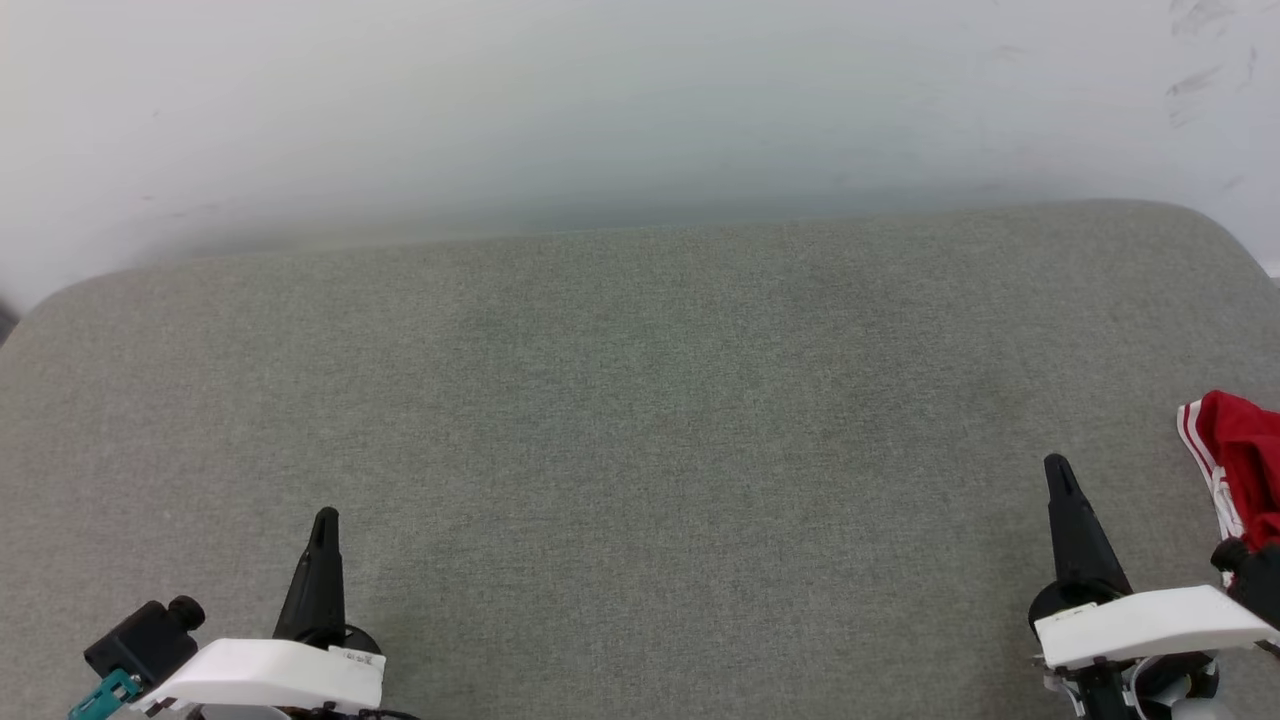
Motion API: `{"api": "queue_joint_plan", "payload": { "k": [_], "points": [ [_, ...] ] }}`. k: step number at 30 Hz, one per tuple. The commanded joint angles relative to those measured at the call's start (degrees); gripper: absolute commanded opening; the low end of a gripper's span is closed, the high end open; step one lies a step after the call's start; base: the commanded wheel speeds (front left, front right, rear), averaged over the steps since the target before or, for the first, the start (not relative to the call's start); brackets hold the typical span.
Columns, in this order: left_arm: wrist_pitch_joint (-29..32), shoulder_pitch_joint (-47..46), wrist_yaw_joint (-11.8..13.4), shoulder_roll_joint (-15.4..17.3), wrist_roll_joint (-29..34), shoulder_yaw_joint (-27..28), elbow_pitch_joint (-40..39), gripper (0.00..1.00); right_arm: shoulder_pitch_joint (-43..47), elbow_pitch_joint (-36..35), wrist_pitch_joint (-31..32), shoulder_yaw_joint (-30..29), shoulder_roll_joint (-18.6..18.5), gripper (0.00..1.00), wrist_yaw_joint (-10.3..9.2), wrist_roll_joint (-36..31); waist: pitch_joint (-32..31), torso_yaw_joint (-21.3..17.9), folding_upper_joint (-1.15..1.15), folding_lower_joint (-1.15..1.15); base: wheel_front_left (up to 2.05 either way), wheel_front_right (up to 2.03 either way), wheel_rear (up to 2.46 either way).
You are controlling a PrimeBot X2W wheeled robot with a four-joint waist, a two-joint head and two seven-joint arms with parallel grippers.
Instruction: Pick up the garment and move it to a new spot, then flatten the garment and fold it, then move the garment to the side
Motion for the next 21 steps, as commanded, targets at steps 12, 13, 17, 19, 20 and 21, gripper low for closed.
{"api": "queue_joint_plan", "payload": {
  "k": [12,13,17,19,20,21],
  "points": [
    [2.9,-2.8,-0.1,0.5,-11.7,0.1,1.0,0.0,-2.1,0.4,2.9,-1.0,-0.4,0.0,-0.01,11.6,-0.2,0.2,0.0,0.0,0.0,0.0,0.0],
    [3.0,-2.9,-0.1,0.5,-12.3,0.1,1.1,0.0,-2.1,0.5,3.0,-1.0,-0.4,0.0,-0.01,12.2,-0.3,0.2,0.0,0.0,0.0,0.0,0.0],
    [3.5,-3.1,-0.1,0.5,-14.4,0.1,1.4,0.0,-2.2,0.7,3.6,-1.2,-0.4,0.0,-0.01,14.2,-0.3,0.3,0.0,0.0,0.0,0.0,0.0],
    [3.9,-3.3,-0.1,0.5,-15.7,0.1,1.6,0.0,-2.3,0.8,3.9,-1.3,-0.4,0.0,-0.01,15.4,-0.3,0.3,0.0,0.0,0.0,0.0,0.0],
    [4.4,-3.5,-0.1,0.5,-17.6,0.2,1.9,0.0,-2.4,0.9,4.5,-1.5,-0.4,0.0,-0.01,17.3,-0.4,0.3,0.0,0.0,0.0,0.0,0.0],
    [4.6,-3.6,-0.1,0.5,-18.2,0.2,2.0,0.0,-2.4,1.0,4.6,-1.6,-0.4,0.0,-0.01,17.9,-0.4,0.3,0.0,0.0,0.0,0.0,0.0]
  ]
}}
